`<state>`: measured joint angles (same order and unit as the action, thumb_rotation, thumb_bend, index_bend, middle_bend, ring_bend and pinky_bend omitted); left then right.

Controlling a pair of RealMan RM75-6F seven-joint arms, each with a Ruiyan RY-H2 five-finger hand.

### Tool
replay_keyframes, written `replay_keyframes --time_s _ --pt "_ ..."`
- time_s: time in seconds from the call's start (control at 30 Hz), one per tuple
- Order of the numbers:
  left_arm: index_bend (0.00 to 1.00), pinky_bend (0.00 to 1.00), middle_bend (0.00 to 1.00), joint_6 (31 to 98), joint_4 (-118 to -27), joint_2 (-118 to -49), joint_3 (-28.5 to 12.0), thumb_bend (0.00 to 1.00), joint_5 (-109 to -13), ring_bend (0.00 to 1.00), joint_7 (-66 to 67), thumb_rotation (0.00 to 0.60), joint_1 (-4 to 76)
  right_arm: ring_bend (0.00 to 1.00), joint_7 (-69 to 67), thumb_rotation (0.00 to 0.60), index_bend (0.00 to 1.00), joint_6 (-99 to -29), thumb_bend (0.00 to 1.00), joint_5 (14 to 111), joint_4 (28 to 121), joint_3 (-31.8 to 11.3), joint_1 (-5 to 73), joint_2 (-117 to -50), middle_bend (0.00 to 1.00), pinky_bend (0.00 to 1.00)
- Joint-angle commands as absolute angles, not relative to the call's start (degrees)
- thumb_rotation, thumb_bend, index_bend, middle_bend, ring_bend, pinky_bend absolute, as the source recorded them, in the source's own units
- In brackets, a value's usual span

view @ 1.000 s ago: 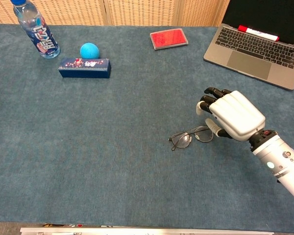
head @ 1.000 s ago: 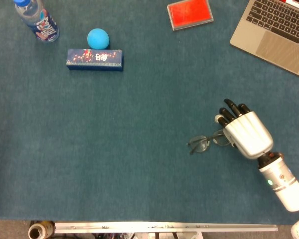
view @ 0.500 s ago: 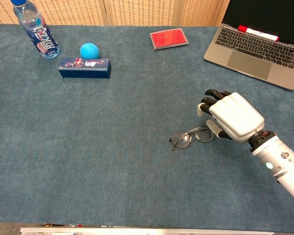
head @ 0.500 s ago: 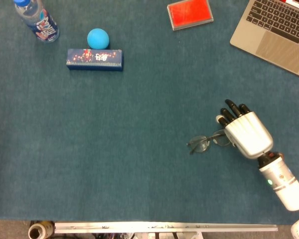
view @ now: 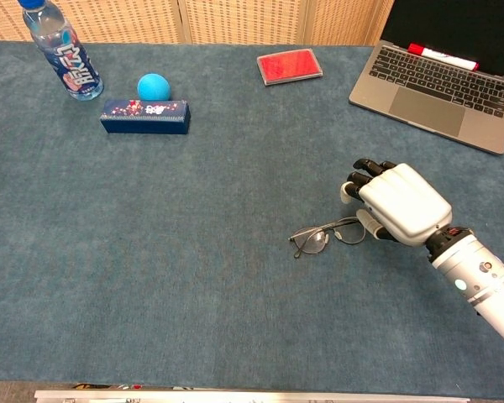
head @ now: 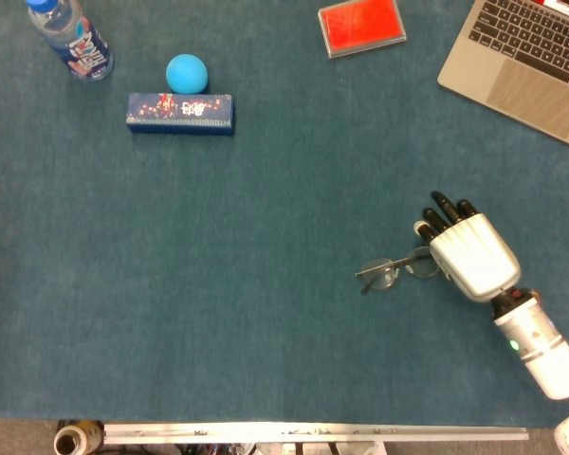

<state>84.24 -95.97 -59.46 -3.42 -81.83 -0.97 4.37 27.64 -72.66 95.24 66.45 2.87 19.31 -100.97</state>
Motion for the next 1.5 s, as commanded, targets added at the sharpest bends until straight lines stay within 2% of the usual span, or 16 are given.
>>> replay_keyframes --time_s 0.03,0.53,1.03,1.3,1.5 --pt "0.64 0.55 0.5 84.24 -95.94 -59.43 -3.4 0.0 -81.84 0.35 -1.07 0.6 4.33 0.19 27.45 0.6 0.43 -72.56 0.44 95.06 66.11 2.85 19.29 -101.13 0.39 0.39" --pt "0.64 0.55 0.5 84.29 -95.94 -59.37 -3.57 0.0 -81.75 0.35 -1.17 0.6 4.28 0.19 26.96 0.6 0.43 -72.5 0.44 94.93 65.36 3.03 19.25 -101.3 0.39 0.39" --pt "0.64 0.55 0.5 84.21 -95.88 -59.51 -3.56 0.0 -81.76 0.35 -0.79 0.6 4.28 0.19 26.97 0.6 0.43 -79.18 0.44 98.9 74.0 3.29 18.11 -95.58 0.39 0.39" --pt "0.64 0.55 0.5 84.23 -95.6 -59.61 -3.64 0.0 -81.8 0.35 -0.92 0.6 4.31 0.19 25.13 0.6 0.43 -86.92 0.44 100.57 78.03 2.41 15.36 -88.89 0.39 0.39" --pt "0.64 0.55 0.5 84.44 -95.45 -60.07 -3.49 0.0 -82.26 0.35 -0.19 0.6 4.33 0.19 21.99 0.6 0.43 -94.13 0.37 99.77 78.96 1.21 11.45 -83.21 0.36 0.39"
